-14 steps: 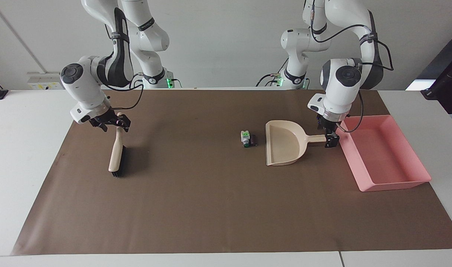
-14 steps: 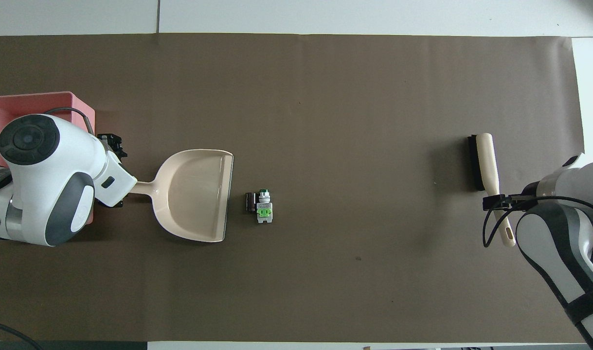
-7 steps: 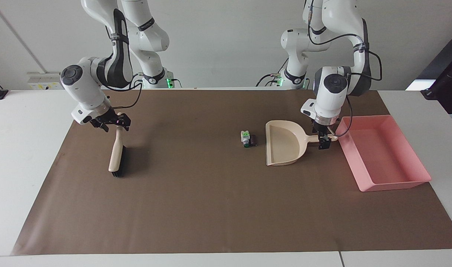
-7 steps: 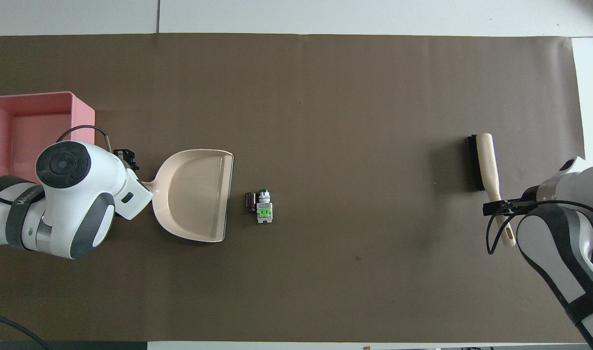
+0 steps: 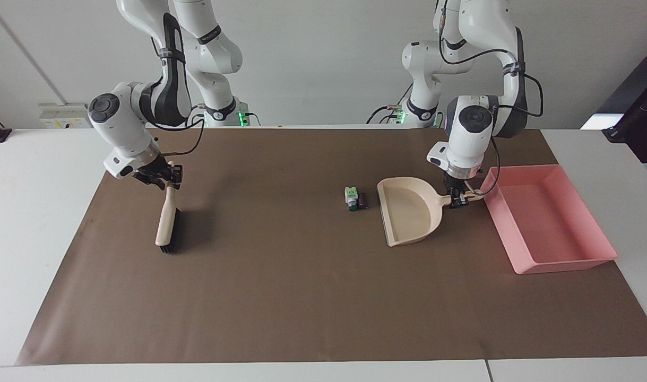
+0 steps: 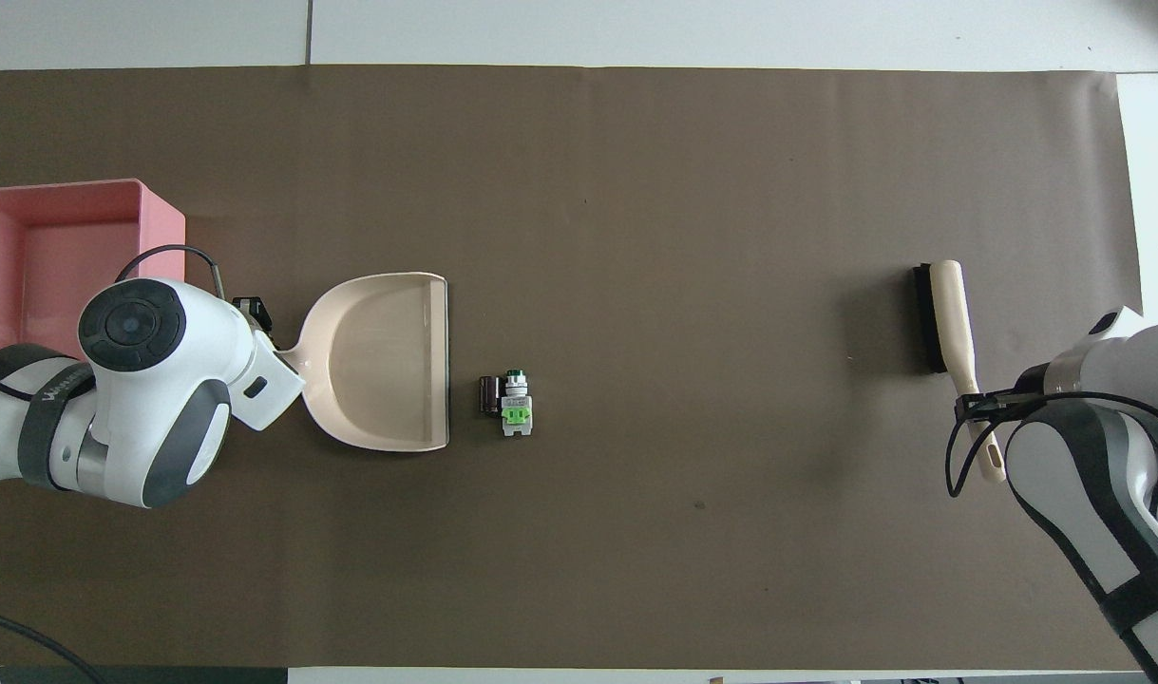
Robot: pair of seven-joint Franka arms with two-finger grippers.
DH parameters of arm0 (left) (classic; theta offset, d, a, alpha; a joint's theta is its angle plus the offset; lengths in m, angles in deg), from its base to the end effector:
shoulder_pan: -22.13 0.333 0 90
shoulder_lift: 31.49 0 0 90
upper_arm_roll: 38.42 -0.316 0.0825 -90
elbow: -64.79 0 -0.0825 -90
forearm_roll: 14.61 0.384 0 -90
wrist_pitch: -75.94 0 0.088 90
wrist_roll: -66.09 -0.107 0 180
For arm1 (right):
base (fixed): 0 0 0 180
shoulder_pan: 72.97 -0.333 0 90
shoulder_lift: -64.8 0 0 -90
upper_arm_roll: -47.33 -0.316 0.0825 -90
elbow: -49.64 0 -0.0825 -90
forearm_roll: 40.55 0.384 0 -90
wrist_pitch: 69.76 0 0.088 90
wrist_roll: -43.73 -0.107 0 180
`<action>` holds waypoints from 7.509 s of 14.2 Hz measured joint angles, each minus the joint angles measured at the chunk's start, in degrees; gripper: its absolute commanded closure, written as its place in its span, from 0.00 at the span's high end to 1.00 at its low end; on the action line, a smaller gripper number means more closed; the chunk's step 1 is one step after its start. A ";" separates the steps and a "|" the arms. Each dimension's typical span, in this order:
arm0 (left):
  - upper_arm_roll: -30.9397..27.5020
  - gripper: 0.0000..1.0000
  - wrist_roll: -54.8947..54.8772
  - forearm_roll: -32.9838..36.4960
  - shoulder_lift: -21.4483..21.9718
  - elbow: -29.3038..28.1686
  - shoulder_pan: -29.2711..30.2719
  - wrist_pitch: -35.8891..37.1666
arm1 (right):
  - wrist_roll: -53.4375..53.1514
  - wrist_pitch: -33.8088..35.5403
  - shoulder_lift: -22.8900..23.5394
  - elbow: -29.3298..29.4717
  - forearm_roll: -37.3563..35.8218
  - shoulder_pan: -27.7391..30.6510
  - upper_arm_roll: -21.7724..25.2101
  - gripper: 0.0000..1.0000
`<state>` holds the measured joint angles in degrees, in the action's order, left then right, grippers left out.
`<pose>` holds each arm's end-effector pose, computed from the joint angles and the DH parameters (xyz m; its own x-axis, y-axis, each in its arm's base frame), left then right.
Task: Clean e-waste and dump in bin
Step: 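Grasp the dustpan handle with the left gripper while the right gripper reaches the brush, then lift the brush with the right gripper and move it toward the component, then sweep the component into the dustpan with the brush in the right gripper, then lift the dustpan over the bin with the left gripper while the right gripper withdraws, then tip the dustpan into the pink bin with the left gripper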
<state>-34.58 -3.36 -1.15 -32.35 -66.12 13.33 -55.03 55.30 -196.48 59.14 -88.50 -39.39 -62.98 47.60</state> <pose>0.5042 -0.1075 0.3457 -0.0143 -0.9851 -0.1712 -0.9992 0.0206 -0.0351 0.4593 -0.0825 0.3418 0.9954 0.0116 -0.0953 0.0083 -0.9993 -0.0352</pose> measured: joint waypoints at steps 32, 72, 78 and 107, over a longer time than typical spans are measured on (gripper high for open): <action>0.08 0.00 6.62 10.28 4.36 -1.57 -7.46 12.68 | -63.98 3.49 19.76 24.58 0.08 -57.60 -2.18 0.00; -2.08 0.00 -40.31 -18.73 2.87 22.53 34.93 20.70 | -12.64 12.55 6.30 18.82 -4.95 -0.17 -7.67 0.00; -2.12 0.00 -46.50 -21.23 0.29 30.52 42.66 24.50 | -12.64 7.62 6.27 14.12 -5.08 -0.01 -8.15 0.00; -0.89 0.00 -40.91 20.48 -5.71 46.03 27.58 26.42 | -7.47 3.70 1.55 2.47 -4.03 5.53 -8.09 0.04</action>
<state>-35.46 -44.27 19.33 -38.06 -20.09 40.91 -28.61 47.83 -192.77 60.69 -86.03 -43.42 -57.45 39.52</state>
